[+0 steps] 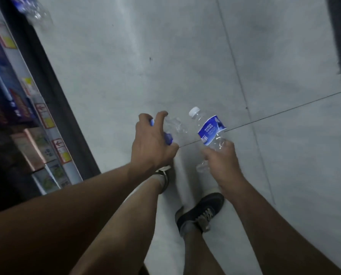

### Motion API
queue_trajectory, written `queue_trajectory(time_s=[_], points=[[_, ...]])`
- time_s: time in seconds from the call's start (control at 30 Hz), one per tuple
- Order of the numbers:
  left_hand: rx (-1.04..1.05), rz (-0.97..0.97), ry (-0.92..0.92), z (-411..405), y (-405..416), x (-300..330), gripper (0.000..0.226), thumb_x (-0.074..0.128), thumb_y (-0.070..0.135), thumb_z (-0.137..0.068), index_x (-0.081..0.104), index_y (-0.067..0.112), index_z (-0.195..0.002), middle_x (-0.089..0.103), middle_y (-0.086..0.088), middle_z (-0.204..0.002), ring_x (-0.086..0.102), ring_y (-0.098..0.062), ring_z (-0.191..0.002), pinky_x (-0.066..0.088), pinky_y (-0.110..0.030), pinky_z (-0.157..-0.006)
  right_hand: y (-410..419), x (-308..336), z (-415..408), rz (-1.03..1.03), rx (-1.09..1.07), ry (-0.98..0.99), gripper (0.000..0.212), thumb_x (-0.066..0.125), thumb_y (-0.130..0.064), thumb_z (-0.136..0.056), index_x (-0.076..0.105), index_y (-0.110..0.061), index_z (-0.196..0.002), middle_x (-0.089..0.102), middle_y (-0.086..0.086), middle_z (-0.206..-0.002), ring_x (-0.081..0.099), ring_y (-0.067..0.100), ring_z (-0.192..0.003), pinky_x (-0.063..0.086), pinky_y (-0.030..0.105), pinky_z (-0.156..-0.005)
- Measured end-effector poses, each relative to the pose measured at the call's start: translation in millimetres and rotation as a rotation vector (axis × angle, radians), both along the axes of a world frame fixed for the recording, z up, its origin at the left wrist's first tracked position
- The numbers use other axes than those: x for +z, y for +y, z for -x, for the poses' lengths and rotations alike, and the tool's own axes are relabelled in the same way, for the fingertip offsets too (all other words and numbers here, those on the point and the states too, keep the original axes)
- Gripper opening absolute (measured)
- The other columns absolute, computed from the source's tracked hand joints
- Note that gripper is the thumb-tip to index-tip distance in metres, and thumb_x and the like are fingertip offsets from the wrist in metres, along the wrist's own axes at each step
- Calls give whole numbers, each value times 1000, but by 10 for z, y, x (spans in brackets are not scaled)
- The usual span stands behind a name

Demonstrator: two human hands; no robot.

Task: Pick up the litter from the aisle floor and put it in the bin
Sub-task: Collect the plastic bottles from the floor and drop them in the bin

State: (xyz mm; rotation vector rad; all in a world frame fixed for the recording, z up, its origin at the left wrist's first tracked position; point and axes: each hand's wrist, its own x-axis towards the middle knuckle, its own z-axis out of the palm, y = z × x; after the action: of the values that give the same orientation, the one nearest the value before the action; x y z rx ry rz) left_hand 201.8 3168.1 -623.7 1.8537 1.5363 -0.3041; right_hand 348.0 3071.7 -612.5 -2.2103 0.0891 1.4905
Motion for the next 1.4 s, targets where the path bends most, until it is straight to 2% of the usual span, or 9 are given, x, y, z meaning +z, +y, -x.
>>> queue_trajectory(time_s=[0.13, 0.27, 0.4, 0.57, 0.77, 1.0, 1.17, 1.33, 1.4], points=[[-67, -11, -39, -162, -83, 845, 80, 75, 35, -71, 37, 35, -141, 35, -4, -130, 47, -24, -116, 54, -35, -81, -191, 865, -204, -11, 35, -48, 57, 63, -34, -64, 51, -27, -119, 67, -4, -96, 69, 26, -82, 60, 51, -77], [-169, -58, -78, -392, -197, 1760, 80, 75, 40, -73, 35, 37, -142, 36, -3, -130, 50, -23, -113, 56, -35, -80, -486, 1775, -461, -52, 79, -163, 41, 67, -32, -80, 50, -24, -117, 66, -3, -105, 64, 17, -86, 51, 34, -73], [-198, -116, -147, -724, -342, 2763, 83, 73, 39, -71, 33, 33, -144, 38, -2, -131, 50, -21, -112, 56, -36, -76, -808, 2693, -741, -100, 107, -282, 52, 68, -35, -85, 46, -19, -129, 57, -2, -115, 54, 20, -99, 39, 32, -78], [-281, -159, -184, -1014, -658, 3935, 85, 72, 43, -71, 33, 23, -144, 37, -3, -135, 47, -23, -117, 57, -43, -81, -1303, 3804, -908, -100, 31, -362, 54, 67, -40, -85, 47, -17, -129, 59, -1, -117, 55, 21, -98, 40, 33, -77], [-478, -147, -276, -1371, -965, 5018, 83, 76, 41, -72, 35, 24, -142, 36, -4, -131, 48, -23, -115, 53, -34, -89, -1865, 4835, -901, -145, -73, -429, 53, 66, -30, -87, 43, -10, -131, 51, 4, -122, 48, 20, -99, 35, 30, -78], [-753, -162, -420, -1851, -1231, 5850, 81, 79, 40, -72, 40, 25, -141, 47, -5, -122, 49, -22, -109, 52, -36, -92, -2501, 5541, -663, -83, -346, -542, 66, 73, -43, -78, 48, -16, -133, 57, 3, -121, 61, 22, -102, 48, 31, -82], [-949, -123, -456, -2098, -1510, 6042, 86, 84, 45, -68, 38, 31, -139, 46, 0, -126, 49, -14, -103, 55, -34, -90, -2916, 5804, -299, -58, -582, -641, 47, 65, -48, -67, 53, -28, -107, 60, -2, -104, 61, 17, -92, 53, 35, -77], [-1209, -103, -564, -2288, -2041, 6184, 89, 86, 44, -64, 37, 34, -137, 47, 2, -128, 49, -14, -103, 55, -31, -85, -3367, 6068, 109, -5, -835, -733, 21, 67, -28, -70, 52, -22, -84, 60, 1, -79, 59, 22, -67, 52, 43, -60], [-1310, -79, -562, -2324, -2335, 6219, 89, 86, 45, -63, 38, 33, -137, 47, 2, -128, 51, -15, -102, 54, -28, -82, -3567, 6148, 297, 43, -935, -768, 19, 69, -18, -73, 54, -16, -85, 59, 4, -80, 59, 25, -69, 52, 44, -62]])
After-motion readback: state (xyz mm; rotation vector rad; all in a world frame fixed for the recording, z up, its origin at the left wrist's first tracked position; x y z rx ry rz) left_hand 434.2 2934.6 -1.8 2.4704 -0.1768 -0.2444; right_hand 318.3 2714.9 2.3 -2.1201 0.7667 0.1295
